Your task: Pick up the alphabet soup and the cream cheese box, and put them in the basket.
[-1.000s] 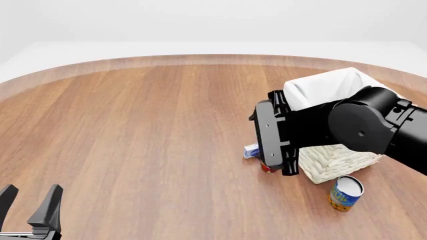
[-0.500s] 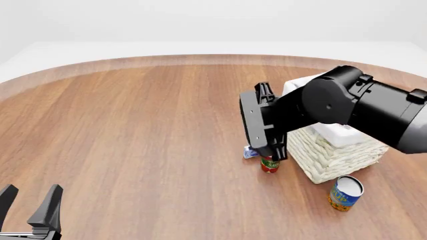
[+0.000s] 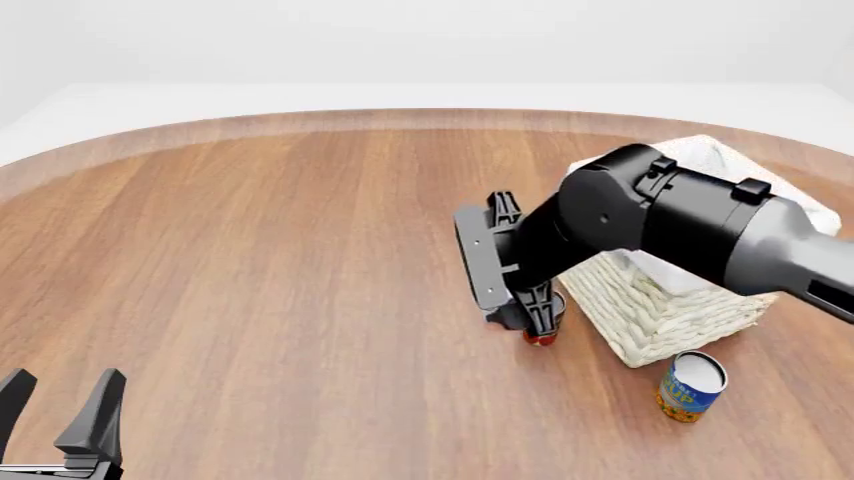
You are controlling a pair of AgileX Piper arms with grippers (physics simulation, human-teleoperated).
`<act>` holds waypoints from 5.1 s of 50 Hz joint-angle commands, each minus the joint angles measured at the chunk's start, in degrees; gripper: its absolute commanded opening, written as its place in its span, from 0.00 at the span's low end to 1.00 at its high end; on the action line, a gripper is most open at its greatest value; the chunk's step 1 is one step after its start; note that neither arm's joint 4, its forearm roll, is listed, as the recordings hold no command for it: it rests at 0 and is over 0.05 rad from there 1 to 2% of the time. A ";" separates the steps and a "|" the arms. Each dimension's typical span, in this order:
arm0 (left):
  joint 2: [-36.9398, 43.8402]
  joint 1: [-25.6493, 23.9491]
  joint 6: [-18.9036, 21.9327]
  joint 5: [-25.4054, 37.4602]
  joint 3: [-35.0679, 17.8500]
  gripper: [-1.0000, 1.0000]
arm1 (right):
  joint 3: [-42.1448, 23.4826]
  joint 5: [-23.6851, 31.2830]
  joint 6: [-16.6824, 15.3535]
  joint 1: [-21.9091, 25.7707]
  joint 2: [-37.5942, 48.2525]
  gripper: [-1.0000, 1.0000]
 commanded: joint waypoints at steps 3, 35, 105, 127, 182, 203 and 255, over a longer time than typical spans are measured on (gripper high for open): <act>0.00 0.00 0.00 0.00 0.00 1.00 | -1.15 1.33 -0.48 -0.25 1.74 1.00; 0.00 0.00 0.00 0.00 0.00 1.00 | -2.26 -0.28 -1.45 -1.53 7.00 1.00; 0.00 0.00 0.00 0.00 0.00 1.00 | -8.02 3.00 -3.34 -5.09 15.59 1.00; 0.00 0.00 0.00 0.00 0.00 1.00 | -11.70 3.70 -2.76 -5.37 18.91 1.00; 0.00 0.00 0.00 0.00 0.00 1.00 | -19.38 7.39 -2.91 -7.85 26.79 1.00; 0.00 0.00 0.00 0.00 0.00 1.00 | -19.78 7.33 -0.98 -6.69 28.12 1.00; 0.00 0.00 0.00 0.00 0.00 1.00 | -22.36 8.44 -3.22 -8.84 33.11 1.00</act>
